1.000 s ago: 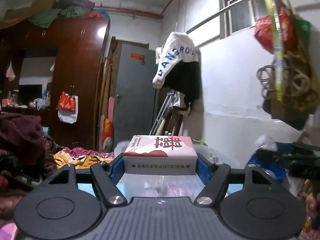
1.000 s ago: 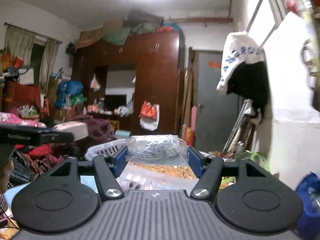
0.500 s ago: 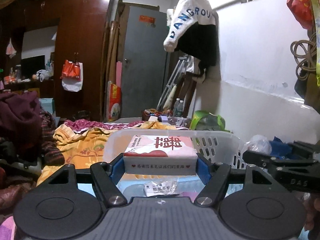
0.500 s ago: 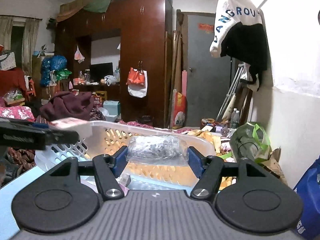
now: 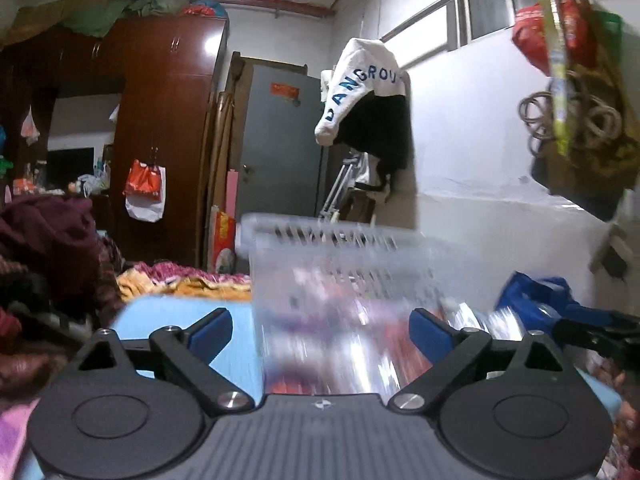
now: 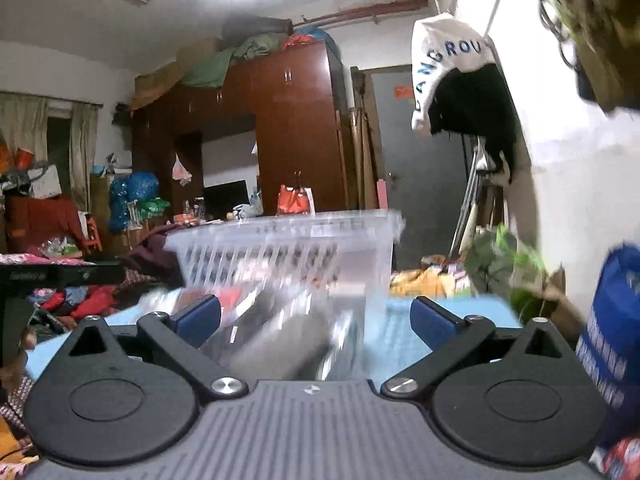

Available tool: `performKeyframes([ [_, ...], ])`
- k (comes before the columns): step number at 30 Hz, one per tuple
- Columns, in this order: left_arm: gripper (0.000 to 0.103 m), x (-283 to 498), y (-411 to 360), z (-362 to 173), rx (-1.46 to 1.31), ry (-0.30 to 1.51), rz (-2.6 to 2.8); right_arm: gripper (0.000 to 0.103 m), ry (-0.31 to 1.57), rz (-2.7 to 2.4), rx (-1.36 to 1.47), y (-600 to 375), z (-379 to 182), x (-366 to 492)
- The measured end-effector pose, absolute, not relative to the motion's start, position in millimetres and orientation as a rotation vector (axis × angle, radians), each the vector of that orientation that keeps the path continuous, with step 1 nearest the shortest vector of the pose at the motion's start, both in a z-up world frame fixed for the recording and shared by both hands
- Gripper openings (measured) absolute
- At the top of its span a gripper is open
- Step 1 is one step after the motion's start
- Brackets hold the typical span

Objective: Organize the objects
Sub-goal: 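Grasp the bagged white round container with the left tool while the right tool grasps a bagged grey box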

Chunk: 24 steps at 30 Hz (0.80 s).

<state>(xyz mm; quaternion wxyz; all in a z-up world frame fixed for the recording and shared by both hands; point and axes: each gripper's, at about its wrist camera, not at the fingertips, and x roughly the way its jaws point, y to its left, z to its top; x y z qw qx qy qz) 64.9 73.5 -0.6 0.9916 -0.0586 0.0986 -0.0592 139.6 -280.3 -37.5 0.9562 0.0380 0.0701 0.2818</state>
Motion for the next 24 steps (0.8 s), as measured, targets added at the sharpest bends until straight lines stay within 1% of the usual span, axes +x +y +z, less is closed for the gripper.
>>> performKeyframes([
  [2,0.097,51.5,68.2,-13.1,-0.112,0.189,-0.119,0.103,0.15,0.595,0.097,-277.2,-42.7,135.4],
  [5,0.097,51.6,54.2,-18.2,-0.056,0.176,-0.1,0.103,0.125,0.556,-0.011,-254.8,-35.5,138.6],
  [6,0.097,56.0,49.4,-17.4,-0.036,0.185,-0.097,0.1,0.121,0.539,-0.048,-246.3,-33.3,140.2],
  [7,0.096,60.1,45.7,-17.7,-0.022,0.191,-0.099,0.096,0.121,0.539,-0.063,-241.7,-31.9,141.7],
  [11,0.094,70.3,34.5,-24.3,0.039,0.207,-0.092,0.085,0.149,0.544,-0.125,-225.8,-31.7,148.6],
  [12,0.094,72.5,31.1,-26.4,0.059,0.213,-0.079,0.081,0.15,0.536,-0.145,-222.7,-34.9,146.9],
  [13,0.091,73.1,28.7,-28.5,0.073,0.22,-0.067,0.074,0.155,0.537,-0.16,-219.0,-36.0,147.6],
  [15,0.087,77.2,24.6,-29.9,0.086,0.227,-0.062,0.069,0.164,0.542,-0.181,-215.3,-43.8,142.5],
  [16,0.082,78.4,23.5,-30.3,0.09,0.23,-0.064,0.067,0.157,0.535,-0.193,-213.5,-45.6,141.3],
  [17,0.074,79.4,21.9,-31.4,0.102,0.235,-0.058,0.065,0.153,0.531,-0.201,-213.4,-48.1,140.3],
  [18,0.073,79.0,20.6,-32.9,0.121,0.235,-0.049,0.063,0.15,0.532,-0.202,-214.4,-49.9,138.1],
  [19,0.07,78.9,18.7,-33.7,0.138,0.23,-0.042,0.062,0.148,0.531,-0.204,-214.9,-50.3,137.5],
  [20,0.064,78.4,17.9,-34.2,0.145,0.226,-0.043,0.062,0.144,0.53,-0.204,-216.3,-50.9,136.6],
  [22,0.061,78.0,17.4,-33.6,0.14,0.222,-0.052,0.061,0.144,0.526,-0.201,-218.0,-51.9,136.0],
  [24,0.054,78.5,17.6,-34.3,0.139,0.217,-0.062,0.061,0.143,0.527,-0.19,-220.3,-51.7,135.4],
])
